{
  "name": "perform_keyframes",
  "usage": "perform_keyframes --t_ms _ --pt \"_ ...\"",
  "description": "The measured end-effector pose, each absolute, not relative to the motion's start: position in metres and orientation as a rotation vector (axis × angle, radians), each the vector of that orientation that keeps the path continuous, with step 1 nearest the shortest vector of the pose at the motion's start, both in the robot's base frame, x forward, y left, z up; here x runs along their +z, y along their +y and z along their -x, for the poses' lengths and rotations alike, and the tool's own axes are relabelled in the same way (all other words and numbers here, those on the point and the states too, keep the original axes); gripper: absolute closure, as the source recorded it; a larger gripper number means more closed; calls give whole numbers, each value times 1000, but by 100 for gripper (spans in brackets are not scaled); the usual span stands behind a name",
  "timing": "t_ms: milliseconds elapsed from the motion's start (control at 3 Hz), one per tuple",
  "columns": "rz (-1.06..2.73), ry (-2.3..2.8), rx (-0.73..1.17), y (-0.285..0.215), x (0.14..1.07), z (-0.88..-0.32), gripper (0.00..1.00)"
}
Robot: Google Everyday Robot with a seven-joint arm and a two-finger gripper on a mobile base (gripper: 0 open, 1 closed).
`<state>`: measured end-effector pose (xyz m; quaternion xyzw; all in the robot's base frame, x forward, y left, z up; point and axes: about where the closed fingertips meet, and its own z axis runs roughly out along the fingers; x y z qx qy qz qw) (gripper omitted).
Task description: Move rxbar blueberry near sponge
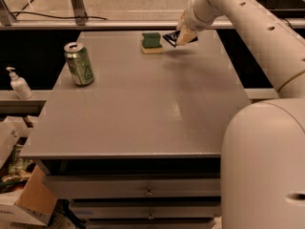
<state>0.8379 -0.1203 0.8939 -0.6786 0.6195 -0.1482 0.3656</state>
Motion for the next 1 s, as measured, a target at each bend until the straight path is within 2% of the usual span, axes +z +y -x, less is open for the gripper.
perform_keyframes --t_ms 333,667,1000 --pt "1762 1597 -378 -115 887 -846 100" --pt "1781 1597 -353 -108 881 -849 84" --pt "1789 1599 -339 -105 878 -851 61"
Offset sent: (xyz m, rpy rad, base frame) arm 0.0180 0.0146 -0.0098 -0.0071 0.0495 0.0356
